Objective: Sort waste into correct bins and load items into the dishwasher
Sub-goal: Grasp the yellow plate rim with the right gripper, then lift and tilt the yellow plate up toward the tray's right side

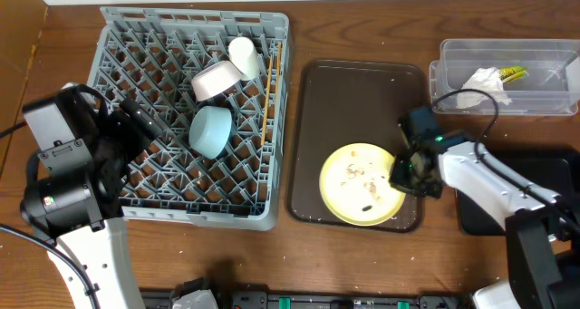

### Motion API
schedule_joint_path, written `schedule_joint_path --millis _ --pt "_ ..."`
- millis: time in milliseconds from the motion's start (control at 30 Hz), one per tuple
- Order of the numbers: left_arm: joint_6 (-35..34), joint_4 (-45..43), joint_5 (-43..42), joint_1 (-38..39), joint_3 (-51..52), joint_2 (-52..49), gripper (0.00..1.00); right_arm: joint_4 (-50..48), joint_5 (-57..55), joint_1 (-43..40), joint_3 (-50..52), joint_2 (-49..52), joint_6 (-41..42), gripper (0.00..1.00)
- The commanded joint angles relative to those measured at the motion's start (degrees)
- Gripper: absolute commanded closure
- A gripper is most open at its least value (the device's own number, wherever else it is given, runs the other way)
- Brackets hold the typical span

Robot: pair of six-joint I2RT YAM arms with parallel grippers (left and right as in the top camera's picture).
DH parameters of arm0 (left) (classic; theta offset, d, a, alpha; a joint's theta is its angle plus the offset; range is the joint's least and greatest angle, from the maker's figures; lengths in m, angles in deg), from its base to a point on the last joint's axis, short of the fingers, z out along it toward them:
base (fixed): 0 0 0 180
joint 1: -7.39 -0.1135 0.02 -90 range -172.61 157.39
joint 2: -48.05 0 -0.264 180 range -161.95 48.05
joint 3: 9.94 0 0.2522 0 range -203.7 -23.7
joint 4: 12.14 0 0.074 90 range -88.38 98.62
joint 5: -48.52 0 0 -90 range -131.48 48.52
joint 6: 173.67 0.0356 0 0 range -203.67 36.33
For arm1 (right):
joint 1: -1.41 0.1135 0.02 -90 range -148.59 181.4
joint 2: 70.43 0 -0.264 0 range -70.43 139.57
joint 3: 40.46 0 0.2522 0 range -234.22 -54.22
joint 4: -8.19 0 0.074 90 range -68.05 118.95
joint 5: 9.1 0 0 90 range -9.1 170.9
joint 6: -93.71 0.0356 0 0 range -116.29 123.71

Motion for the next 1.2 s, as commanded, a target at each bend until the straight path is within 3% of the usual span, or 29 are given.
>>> schedule_joint_path --millis 0,167,233,333,367,567,700,933,1167 --pt "-0.74 0.11 -0.11 -0.28 -0.28 -0.02 0.05 3.08 -3.15 -2.73 -5.68 0.15 -1.27 0.96" --pt "-0.72 0.09 -0.11 -0.31 -0.28 -0.02 0.05 11.08 -2.19 -3.34 -14.03 0.13 -4.52 0.99" --pt "-0.74 0.09 -0.11 -0.31 -0.28 -0.02 0.05 15.06 -1.95 -2.71 -18.99 0.13 -6.27 0.91" --pt "-0.74 0.11 -0.13 -0.28 -0.28 -0.02 0.05 16.13 -2.38 -2.27 -21.55 0.13 -7.61 0.64" --pt "-0.74 0.09 -0.11 -0.28 -0.28 -0.02 0.06 15.93 -2.34 -2.23 -21.68 0.13 -7.74 0.62" --pt "-0.74 0.09 -0.13 -0.31 -0.28 -0.02 0.05 16.00 -2.01 -2.21 -21.53 0.15 -7.72 0.64" --pt "-0.74 0.09 -0.13 -0.31 -0.28 -0.02 0.05 14.05 3.06 -1.18 -21.53 0.15 -12.17 0.64" --pt "-0.74 0.09 -0.13 -0.28 -0.28 -0.02 0.05 5.95 4.24 7.02 -21.07 0.17 -16.04 0.37" --pt "-0.72 0.11 -0.13 -0.28 -0.28 -0.02 0.06 -0.92 -5.03 16.65 -20.55 3.41 -11.91 0.36"
